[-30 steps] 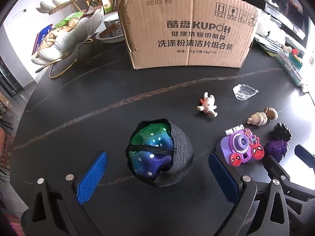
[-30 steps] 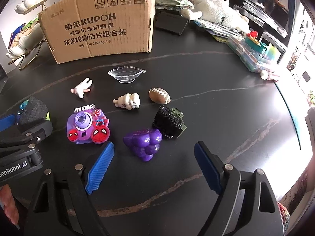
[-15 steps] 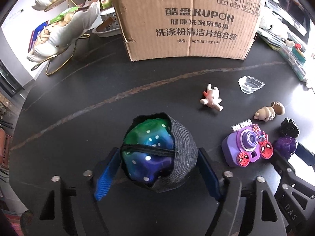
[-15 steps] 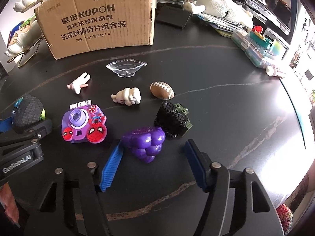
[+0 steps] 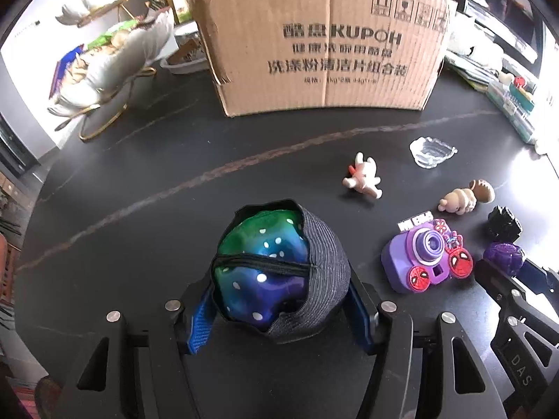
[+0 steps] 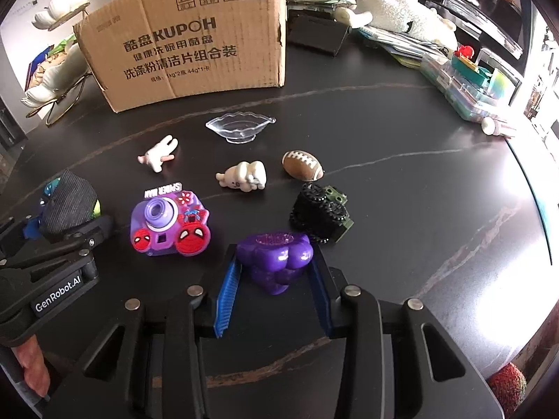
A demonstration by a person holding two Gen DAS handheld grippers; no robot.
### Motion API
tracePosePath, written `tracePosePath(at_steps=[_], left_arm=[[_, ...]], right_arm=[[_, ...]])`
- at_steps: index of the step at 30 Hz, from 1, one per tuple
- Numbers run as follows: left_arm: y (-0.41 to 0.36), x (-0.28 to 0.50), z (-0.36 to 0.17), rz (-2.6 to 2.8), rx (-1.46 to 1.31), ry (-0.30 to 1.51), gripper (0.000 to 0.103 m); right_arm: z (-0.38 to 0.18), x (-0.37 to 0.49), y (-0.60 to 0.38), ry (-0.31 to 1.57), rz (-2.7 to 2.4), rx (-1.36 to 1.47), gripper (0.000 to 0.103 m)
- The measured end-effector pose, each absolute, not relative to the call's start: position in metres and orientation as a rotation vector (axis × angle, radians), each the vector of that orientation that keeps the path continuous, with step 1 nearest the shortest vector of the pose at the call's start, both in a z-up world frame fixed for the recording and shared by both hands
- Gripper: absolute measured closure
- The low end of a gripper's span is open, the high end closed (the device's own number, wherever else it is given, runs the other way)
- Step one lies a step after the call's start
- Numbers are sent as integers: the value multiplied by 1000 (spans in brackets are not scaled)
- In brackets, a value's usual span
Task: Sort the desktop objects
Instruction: 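Lift the knit ball and grapes and carry both toward the cardboard box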
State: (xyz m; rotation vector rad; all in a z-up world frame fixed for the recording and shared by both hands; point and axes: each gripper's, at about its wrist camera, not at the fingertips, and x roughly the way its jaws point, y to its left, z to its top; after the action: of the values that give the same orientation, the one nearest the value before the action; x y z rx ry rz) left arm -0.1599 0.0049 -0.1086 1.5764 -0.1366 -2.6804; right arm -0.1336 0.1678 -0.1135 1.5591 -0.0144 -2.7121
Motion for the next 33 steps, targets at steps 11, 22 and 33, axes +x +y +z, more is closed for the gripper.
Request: tracePosePath(at_steps=[11,22,33], left_arm=[[0,-142,-83,-2718,1522,-122,44],[-6,-120,-60,-2765,1483,-74,44],[-11,-101,-28,-2827,1393,-31,44]], right_arm=[[-91,-127,157,15,-2748,1481,68],[-64,-113,142,47,-2770,1391,68],[-35,-97,132,61,-2802,1284,68]])
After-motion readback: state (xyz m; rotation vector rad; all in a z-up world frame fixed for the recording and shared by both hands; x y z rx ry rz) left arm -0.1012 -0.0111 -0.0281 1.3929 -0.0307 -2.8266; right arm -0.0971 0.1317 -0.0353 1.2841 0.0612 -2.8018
